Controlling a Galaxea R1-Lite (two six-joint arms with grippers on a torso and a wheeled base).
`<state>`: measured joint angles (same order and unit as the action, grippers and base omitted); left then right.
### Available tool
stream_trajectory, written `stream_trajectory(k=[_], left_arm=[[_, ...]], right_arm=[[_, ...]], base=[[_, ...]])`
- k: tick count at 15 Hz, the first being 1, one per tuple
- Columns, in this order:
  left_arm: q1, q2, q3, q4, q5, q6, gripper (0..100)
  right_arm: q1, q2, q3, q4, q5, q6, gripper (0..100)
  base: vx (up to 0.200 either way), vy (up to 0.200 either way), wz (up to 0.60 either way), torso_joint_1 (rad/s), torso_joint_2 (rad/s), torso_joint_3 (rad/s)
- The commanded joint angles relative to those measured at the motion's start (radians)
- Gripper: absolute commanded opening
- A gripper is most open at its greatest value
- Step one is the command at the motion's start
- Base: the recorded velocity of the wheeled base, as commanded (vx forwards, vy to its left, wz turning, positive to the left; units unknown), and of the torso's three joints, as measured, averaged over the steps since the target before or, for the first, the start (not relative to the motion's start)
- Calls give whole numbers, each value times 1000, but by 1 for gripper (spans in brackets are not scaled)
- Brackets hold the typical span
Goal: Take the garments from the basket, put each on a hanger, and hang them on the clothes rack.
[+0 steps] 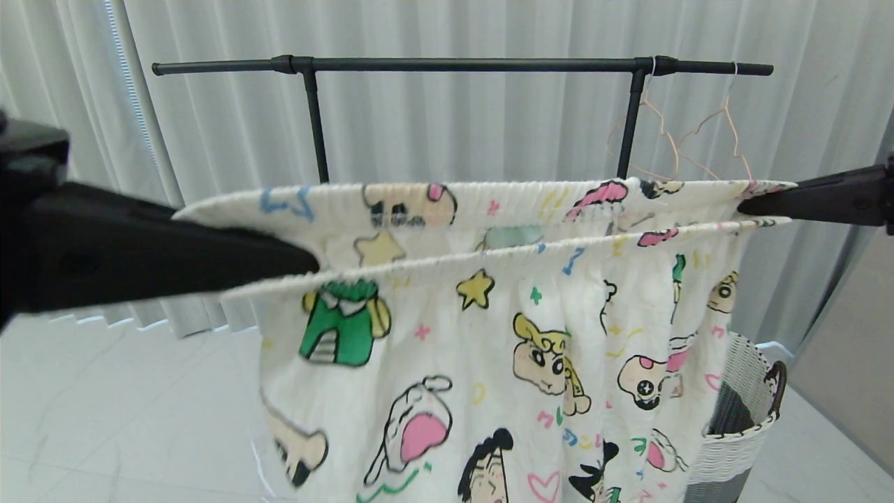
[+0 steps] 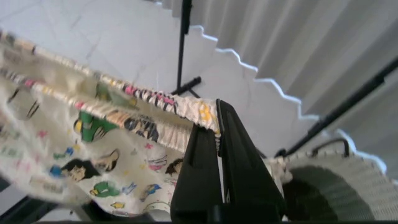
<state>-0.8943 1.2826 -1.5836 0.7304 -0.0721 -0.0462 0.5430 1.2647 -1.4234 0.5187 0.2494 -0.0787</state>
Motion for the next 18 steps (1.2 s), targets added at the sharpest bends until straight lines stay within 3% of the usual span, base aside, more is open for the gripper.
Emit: stream_trajectory(k=[1,2,4,7,10,15,16,18], left_arm=[[52,70,-9,-52,5,9,0],[57,96,-6,-109,17,9,0],[51,107,1,-117,31,9,0],[38,109,2,-131,32,8,0],[-3,127,2,-186,32,3,0],[-6,129,22,-186,40,5,0],[-8,130,22,-186,51,6,0],[-8,132,22,-187,55,8,0]], right_arm=[[-15,-79,9,32,1,-1,0],[-14,-100,20,55,1,-1,0],[-11,-107,46,53,-2,-9,0],[5,-103,78,52,-13,-82,0],[98,-93,103,46,-33,-82,0],[104,-94,106,35,-68,-79,0],[104,-96,109,35,-73,-78,100],[107,-110,130,35,-70,-81,100]], base=[[0,0,0,0,0,0],[0,0,0,0,0,0],[0,0,0,0,0,0],[0,0,0,0,0,0],[0,0,0,0,0,0],[0,0,0,0,0,0],[0,0,0,0,0,0],[0,0,0,0,0,0]])
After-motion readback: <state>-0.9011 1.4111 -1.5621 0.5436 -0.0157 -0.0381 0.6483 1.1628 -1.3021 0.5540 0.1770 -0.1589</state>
